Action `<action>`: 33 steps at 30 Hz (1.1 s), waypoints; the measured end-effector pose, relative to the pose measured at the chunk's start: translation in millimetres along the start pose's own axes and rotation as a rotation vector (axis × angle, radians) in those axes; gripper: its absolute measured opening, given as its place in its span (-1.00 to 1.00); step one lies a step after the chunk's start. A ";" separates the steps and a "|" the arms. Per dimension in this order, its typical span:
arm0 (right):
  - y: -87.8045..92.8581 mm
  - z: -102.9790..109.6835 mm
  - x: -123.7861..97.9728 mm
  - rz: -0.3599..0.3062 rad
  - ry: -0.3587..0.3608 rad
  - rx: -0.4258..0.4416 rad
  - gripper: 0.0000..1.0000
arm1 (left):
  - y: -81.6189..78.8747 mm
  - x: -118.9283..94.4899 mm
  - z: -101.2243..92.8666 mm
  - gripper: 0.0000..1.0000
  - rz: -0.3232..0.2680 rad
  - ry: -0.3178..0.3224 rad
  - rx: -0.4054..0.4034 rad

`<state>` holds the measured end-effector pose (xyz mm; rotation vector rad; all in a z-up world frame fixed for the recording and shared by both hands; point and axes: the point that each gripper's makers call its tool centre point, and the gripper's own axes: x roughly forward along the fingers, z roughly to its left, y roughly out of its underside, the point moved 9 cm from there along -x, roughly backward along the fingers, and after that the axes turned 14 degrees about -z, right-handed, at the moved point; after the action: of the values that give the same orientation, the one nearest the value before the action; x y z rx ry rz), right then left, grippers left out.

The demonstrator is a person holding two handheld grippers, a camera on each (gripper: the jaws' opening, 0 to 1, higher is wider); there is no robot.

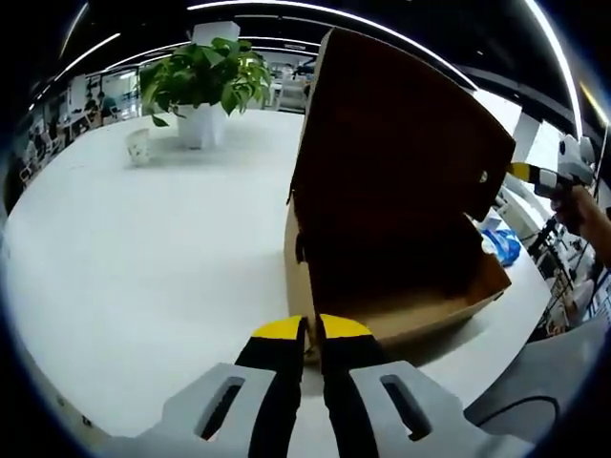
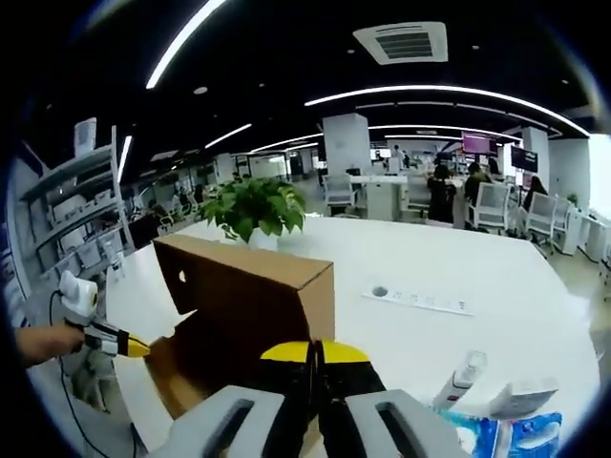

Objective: Operate the shoe box by opening the lid, removing the specified soft item, and placing it in the target area until the item is outside and the box remains undamaged.

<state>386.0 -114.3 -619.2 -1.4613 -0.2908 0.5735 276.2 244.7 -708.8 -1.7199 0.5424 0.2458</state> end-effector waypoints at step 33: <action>31.8 28.8 -41.1 -0.036 0.049 0.001 -1.00 | -1.9 1.1 -1.8 -0.92 -0.006 0.014 0.038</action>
<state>330.8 -111.4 -641.0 -1.4641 -0.2777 0.5081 277.8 243.0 -707.2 -1.6872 0.5489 0.2184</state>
